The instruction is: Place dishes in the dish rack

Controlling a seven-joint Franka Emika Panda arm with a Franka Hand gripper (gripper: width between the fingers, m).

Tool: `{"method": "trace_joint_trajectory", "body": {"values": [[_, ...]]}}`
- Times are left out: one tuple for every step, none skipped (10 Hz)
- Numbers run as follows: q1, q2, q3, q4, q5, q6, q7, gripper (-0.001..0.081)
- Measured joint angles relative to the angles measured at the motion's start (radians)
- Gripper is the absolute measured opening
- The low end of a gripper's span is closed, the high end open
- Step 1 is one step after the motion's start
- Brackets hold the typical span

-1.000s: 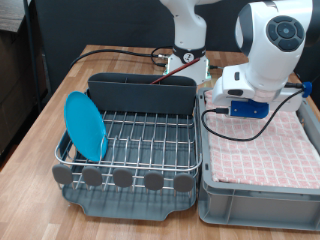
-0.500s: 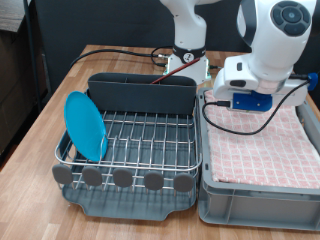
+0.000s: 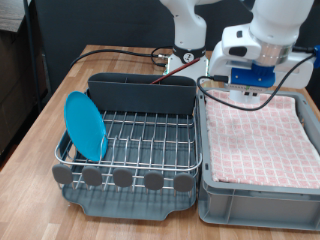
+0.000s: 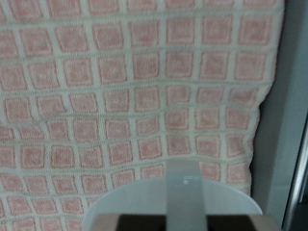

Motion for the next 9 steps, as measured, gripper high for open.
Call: {"method": "trace_joint_trajectory", "body": {"values": [[-0.001, 0.002, -0.004, 0.019, -0.011, -0.003, -0.007, 0.0071], [-0.001, 0.004, -0.003, 0.018, -0.007, -0.007, -0.007, 0.0071], [-0.001, 0.006, -0.005, 0.018, -0.017, -0.001, -0.016, 0.0071], [-0.003, 0.007, -0.014, 0.020, -0.043, 0.020, -0.043, 0.0071], [-0.012, 0.010, -0.028, 0.029, -0.067, 0.038, -0.084, 0.0071], [-0.025, 0.017, -0.044, 0.049, -0.076, 0.042, -0.131, 0.0071], [-0.040, 0.027, -0.057, 0.073, -0.083, 0.053, -0.177, 0.0071], [-0.054, 0.039, -0.070, 0.096, -0.084, 0.076, -0.221, 0.0071], [-0.069, 0.054, -0.078, 0.119, -0.074, 0.104, -0.252, 0.0071]]}}
